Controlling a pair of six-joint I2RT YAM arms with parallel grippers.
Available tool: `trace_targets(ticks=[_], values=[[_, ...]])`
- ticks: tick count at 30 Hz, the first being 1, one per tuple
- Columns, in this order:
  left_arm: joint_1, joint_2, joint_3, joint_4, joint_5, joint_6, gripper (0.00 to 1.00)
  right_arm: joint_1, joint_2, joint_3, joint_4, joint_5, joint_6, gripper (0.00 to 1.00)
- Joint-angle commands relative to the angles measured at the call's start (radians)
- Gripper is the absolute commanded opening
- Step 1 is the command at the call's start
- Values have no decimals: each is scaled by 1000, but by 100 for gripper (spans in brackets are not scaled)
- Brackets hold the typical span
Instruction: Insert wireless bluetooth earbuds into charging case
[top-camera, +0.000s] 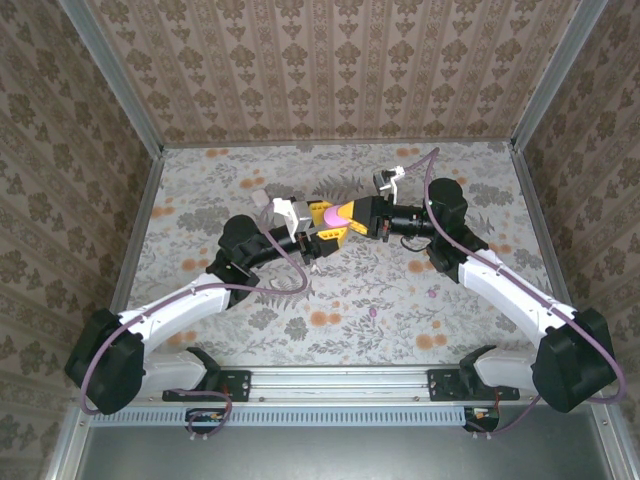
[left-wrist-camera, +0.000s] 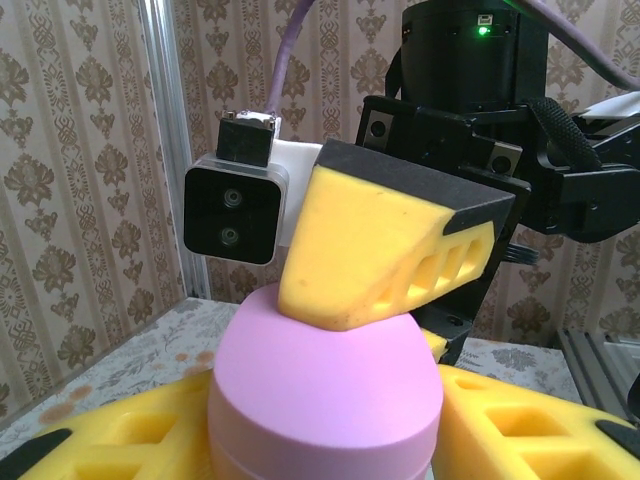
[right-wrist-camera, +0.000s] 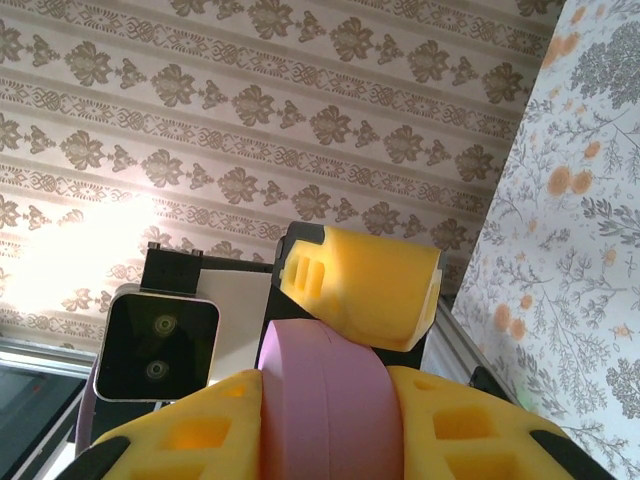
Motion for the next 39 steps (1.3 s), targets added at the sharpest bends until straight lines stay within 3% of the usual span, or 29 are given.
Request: trace_targets(ticks=[1,18,39], values=[[-2,13,34,12,22,12,51,4,3,-5,31,-4,11,19],[-3,15,40,8,21,25,46,5,16,-8,42,-7,30,19],[-4,13,35,4,14,30,52,4,14,-11,92,-10,73,19]])
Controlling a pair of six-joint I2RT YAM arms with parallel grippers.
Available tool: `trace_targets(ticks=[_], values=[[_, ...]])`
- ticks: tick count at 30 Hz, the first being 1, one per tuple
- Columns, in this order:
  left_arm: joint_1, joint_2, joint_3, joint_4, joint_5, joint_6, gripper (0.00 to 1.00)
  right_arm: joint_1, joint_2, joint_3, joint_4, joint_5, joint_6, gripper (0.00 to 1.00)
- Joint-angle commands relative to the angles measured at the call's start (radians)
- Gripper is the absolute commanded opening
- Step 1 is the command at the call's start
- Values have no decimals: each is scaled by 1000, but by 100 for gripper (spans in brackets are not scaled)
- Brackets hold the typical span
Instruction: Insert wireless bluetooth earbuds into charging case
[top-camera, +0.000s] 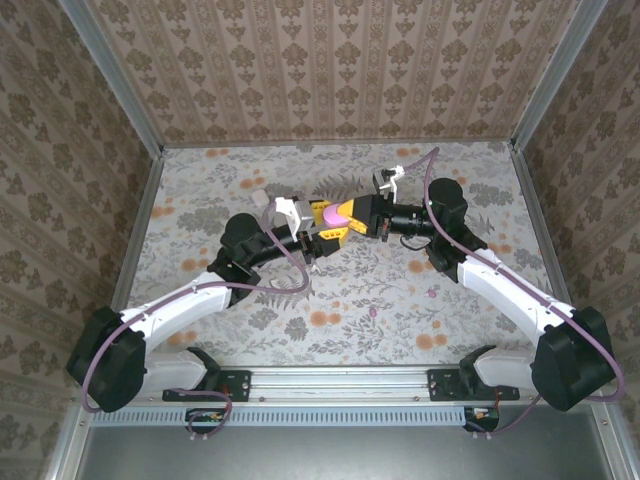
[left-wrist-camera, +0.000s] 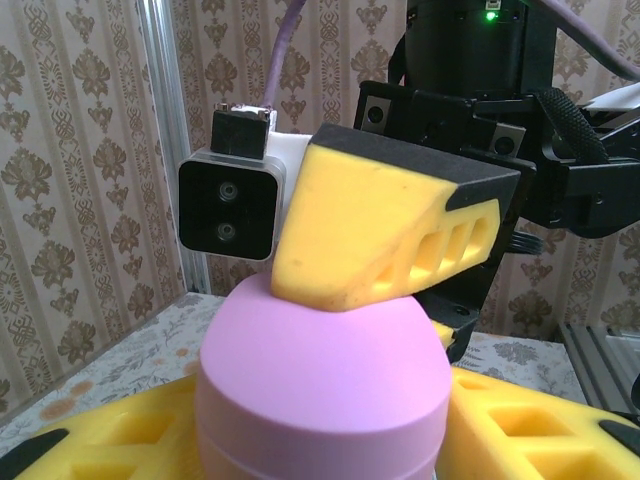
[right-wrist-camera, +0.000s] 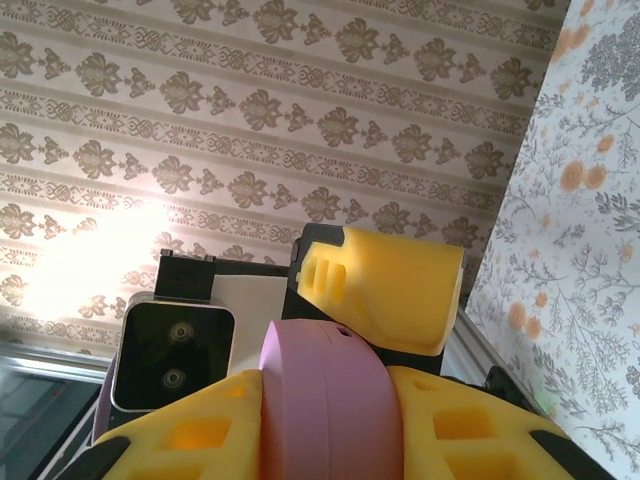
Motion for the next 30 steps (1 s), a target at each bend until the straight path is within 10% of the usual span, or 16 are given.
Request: trace_targets(ticks=[1,25,30], values=[[-5,0,23,21,10,18,52,5,5,-12,54,-10,18,19],[-5,3,24,34,11,10,40,4,1,-17,37,-7,10,20],[-5,1,26,35,5,7,36,4,-3,-7,-62,4,-47,33]])
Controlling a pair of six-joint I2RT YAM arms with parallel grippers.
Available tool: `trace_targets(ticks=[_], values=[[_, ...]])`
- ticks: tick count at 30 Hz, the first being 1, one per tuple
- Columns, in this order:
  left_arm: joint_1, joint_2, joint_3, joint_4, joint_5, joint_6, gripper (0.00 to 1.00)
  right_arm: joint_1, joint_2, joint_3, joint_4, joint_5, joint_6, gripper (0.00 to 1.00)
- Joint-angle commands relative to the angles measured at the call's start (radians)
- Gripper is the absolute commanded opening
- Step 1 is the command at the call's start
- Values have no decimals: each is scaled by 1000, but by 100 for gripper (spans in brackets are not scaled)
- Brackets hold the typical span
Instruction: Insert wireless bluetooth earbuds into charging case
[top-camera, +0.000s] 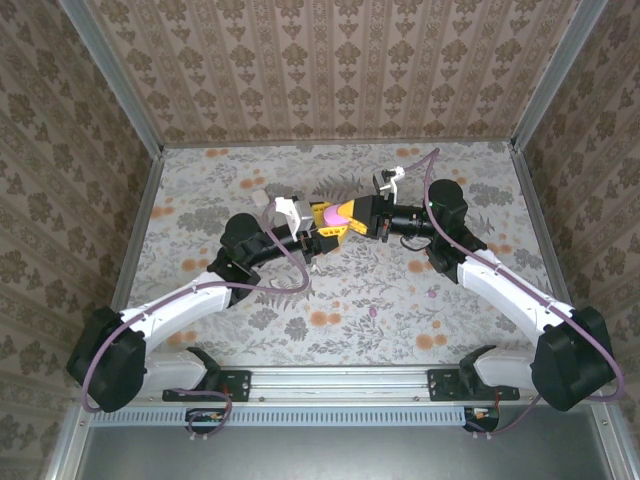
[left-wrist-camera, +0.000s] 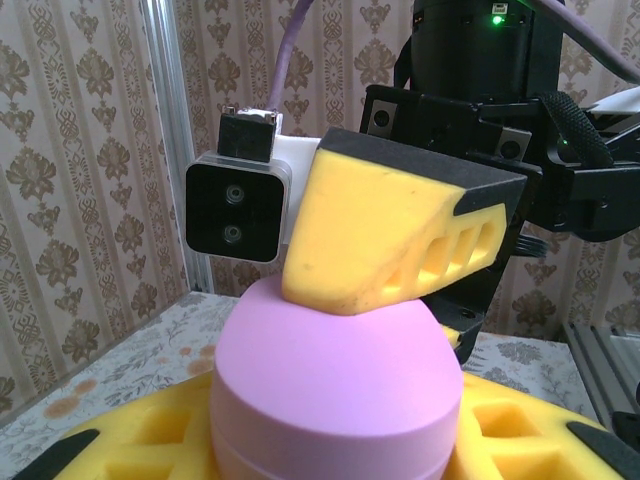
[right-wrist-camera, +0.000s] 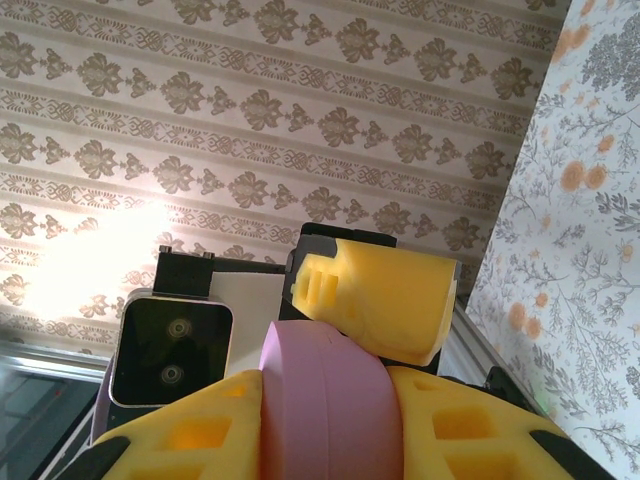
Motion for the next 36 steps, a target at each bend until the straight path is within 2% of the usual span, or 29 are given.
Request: trace_targets(ticks=[1,3,5,7,12,17,22,36], values=[[-5,0,25,36,7,7,36,2,-8,9,-109,12,-74,37],[-5,-1,23,36,8,4,36,-1,-19,16,-175,32,-119,42],[-5,-3,21,35,10,4,36,-7,-30,24,-211,41,-151,54],[-4,-4,17,36,8,-1,36,-17,-41,36,-252,49,-186,60],[-4,-2,5,47,1,-15,36,-43,-94,92,-458,81,-374,68],[-6,3,-14,65,-2,-38,35,-44,-149,125,-643,133,-622,68],[-10,16,-29,93,-7,-62,35,-44,-170,139,-744,125,-761,66],[-25,74,-15,119,26,-87,35,-28,-108,175,-737,131,-723,64]])
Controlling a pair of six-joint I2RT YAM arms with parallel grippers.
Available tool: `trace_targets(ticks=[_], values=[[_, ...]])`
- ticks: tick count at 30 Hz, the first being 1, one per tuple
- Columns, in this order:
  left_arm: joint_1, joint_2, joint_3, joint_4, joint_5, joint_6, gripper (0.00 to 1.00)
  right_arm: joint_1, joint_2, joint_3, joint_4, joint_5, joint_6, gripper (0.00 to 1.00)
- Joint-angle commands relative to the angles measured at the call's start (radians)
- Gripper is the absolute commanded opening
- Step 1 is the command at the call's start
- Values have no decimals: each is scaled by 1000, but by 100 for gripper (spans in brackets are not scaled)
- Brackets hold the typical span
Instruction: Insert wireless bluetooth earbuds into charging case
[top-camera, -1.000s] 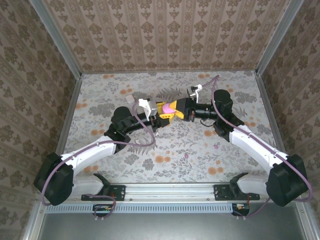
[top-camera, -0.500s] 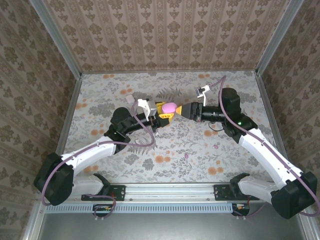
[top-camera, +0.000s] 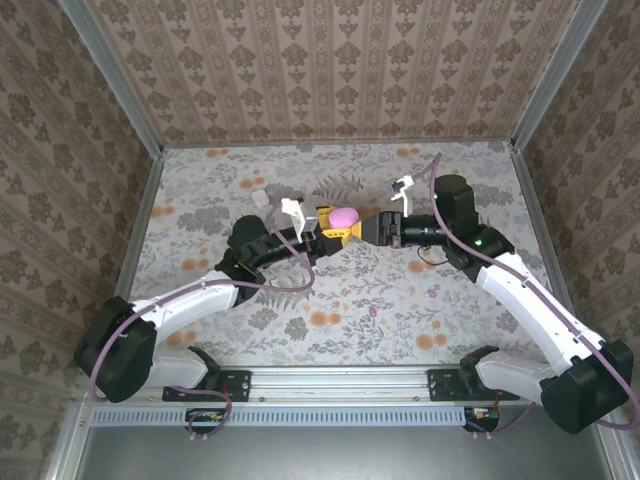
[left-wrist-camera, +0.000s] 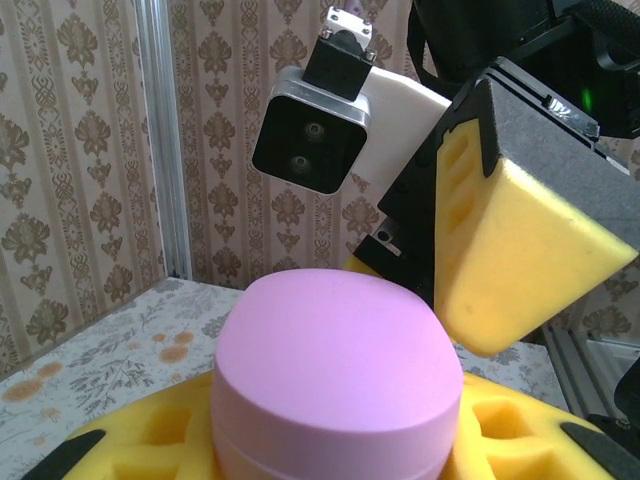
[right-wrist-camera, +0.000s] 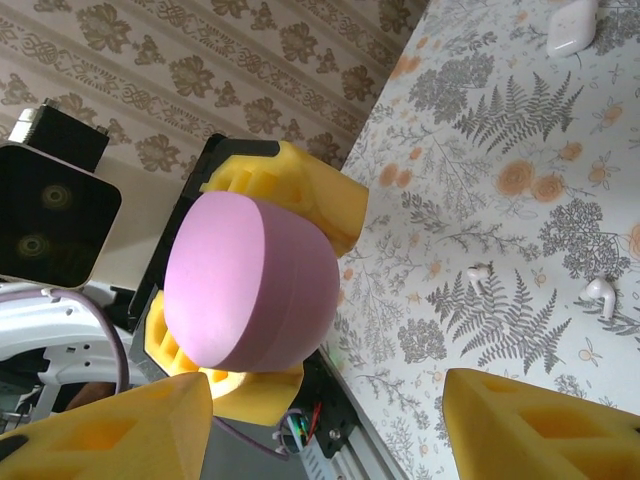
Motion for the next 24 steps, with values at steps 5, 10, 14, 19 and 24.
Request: trace_targets(ticks=[5,10,14,19,24], values=[[-13,21,4,49,30,-17,35,6,17,39,12,41,17,64],[-12,23,4,48,73,-14,35,2,25,56,0,79,23,64],[-13,25,3,46,83,-13,35,-9,38,65,-2,105,36,65],[-14,22,1,45,94,-13,35,-12,61,93,12,130,68,66],[-15,14,-8,44,92,-14,35,-14,85,133,-31,181,68,66]])
